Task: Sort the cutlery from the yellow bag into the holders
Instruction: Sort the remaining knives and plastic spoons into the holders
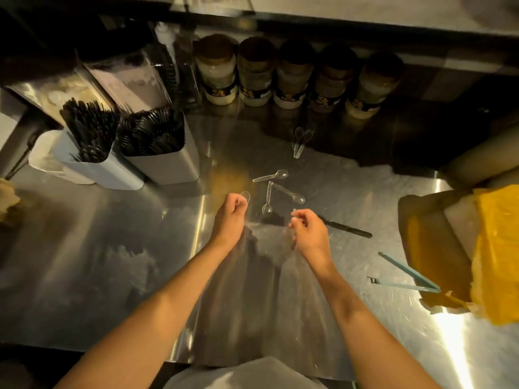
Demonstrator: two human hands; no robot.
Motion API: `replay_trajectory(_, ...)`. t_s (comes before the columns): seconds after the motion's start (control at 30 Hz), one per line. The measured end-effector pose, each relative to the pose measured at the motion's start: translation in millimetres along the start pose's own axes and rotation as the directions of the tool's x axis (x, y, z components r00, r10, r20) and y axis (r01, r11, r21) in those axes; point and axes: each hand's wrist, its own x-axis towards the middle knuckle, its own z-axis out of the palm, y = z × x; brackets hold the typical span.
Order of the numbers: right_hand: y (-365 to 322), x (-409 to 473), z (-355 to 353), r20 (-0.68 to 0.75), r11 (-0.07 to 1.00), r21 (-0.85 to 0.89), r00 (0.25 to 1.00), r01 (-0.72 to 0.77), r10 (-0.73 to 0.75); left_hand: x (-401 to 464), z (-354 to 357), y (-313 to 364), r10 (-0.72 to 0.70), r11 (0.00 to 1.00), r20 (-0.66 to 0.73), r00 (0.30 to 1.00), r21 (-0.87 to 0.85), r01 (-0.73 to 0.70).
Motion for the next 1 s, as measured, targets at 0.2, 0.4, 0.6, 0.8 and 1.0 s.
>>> replay_trajectory(0.2,-32,69,9,0.026,0.836,-0.541,0.995,0.091,-0.092,52,19,24,-0.036,0.919,0.089,0.995,0.394,-0.002)
replay_trajectory(0.4,-33,104,13,0.208,0.668,-0.711,0.973,0.221,-0.101,95,37,31,-0.057,0.809,0.145,0.988,0.587,-0.040)
replay_trajectory(0.6,-26,122,8,0.198,0.604,-0.760,0.971,0.239,-0.136,113,44,35,-0.081,0.785,0.087,0.993,0.620,0.010)
replay_trajectory(0.8,-30,144,6,0.020,0.887,-0.457,0.998,0.062,-0.060,115,47,39,-0.115,0.777,0.084,0.990,0.628,0.037)
replay_trajectory(1.0,-62,191,10,-0.190,0.982,0.100,0.966,-0.159,0.175,109,53,38,-0.115,0.780,0.050,0.992,0.622,0.059)
